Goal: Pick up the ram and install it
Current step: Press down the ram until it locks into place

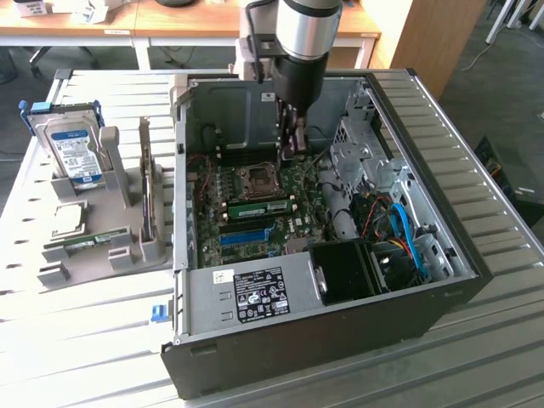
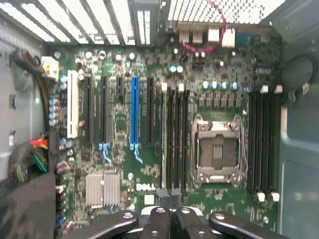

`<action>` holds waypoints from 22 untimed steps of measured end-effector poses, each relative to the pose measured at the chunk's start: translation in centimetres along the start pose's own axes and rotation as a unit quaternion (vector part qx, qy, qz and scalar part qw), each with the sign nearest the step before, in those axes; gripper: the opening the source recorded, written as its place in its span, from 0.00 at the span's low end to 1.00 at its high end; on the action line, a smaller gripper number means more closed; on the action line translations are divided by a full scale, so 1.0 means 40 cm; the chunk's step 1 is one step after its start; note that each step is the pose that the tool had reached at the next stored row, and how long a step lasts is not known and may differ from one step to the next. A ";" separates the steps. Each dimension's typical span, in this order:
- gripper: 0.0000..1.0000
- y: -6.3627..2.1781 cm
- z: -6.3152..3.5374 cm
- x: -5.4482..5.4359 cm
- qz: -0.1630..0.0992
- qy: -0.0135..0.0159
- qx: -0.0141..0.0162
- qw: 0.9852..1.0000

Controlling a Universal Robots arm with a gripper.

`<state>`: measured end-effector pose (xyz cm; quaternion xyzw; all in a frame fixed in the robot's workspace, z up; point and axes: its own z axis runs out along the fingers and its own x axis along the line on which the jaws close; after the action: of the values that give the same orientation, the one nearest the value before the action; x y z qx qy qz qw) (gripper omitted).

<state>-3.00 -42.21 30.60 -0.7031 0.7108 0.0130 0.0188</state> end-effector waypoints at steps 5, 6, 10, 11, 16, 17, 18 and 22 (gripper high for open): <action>0.11 -0.043 0.000 0.000 0.000 0.000 0.000 1.000; 0.11 -0.048 0.000 0.000 0.000 0.000 0.000 1.000; 0.11 -0.049 0.000 0.000 0.000 0.000 0.000 1.000; 0.11 -0.049 0.000 0.000 0.000 0.000 0.000 1.000; 0.11 -0.049 0.014 0.000 0.000 0.000 0.000 1.000; 0.11 -0.049 0.018 0.000 0.000 0.000 0.000 1.000; 0.11 -0.049 0.022 0.000 0.000 0.000 0.000 1.000; 0.11 -0.049 0.037 0.001 0.000 0.000 0.000 1.000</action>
<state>-1.04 -42.21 29.13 -0.7030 0.7108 0.0131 0.0187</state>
